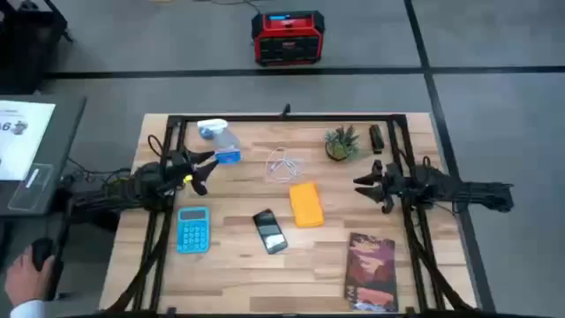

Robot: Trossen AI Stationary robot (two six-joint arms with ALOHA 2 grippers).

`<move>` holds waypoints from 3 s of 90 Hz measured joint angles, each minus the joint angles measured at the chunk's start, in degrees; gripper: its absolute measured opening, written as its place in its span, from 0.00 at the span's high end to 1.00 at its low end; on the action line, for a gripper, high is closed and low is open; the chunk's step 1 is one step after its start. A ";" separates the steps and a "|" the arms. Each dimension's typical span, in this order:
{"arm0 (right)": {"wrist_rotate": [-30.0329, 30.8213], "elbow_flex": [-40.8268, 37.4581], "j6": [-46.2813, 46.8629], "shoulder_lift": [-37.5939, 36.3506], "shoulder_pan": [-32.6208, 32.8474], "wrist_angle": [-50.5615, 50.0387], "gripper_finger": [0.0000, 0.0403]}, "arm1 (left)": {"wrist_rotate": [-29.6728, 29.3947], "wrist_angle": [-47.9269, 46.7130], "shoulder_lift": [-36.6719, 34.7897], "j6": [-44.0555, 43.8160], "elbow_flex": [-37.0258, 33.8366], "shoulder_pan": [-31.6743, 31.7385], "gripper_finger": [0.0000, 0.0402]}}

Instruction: Apply microfiber cloth

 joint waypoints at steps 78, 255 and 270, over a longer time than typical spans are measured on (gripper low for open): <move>0.00 -0.01 -0.01 -0.01 0.01 0.00 0.66 | -0.02 0.28 0.33 -0.01 0.00 0.00 0.60; 12.38 47.72 -7.01 95.11 13.96 -1.20 0.48 | -0.02 0.37 0.32 -15.93 0.02 -0.02 0.60; 12.75 47.82 -5.32 102.34 12.86 -0.35 0.50 | -0.02 0.37 0.31 -16.66 0.01 -0.02 0.60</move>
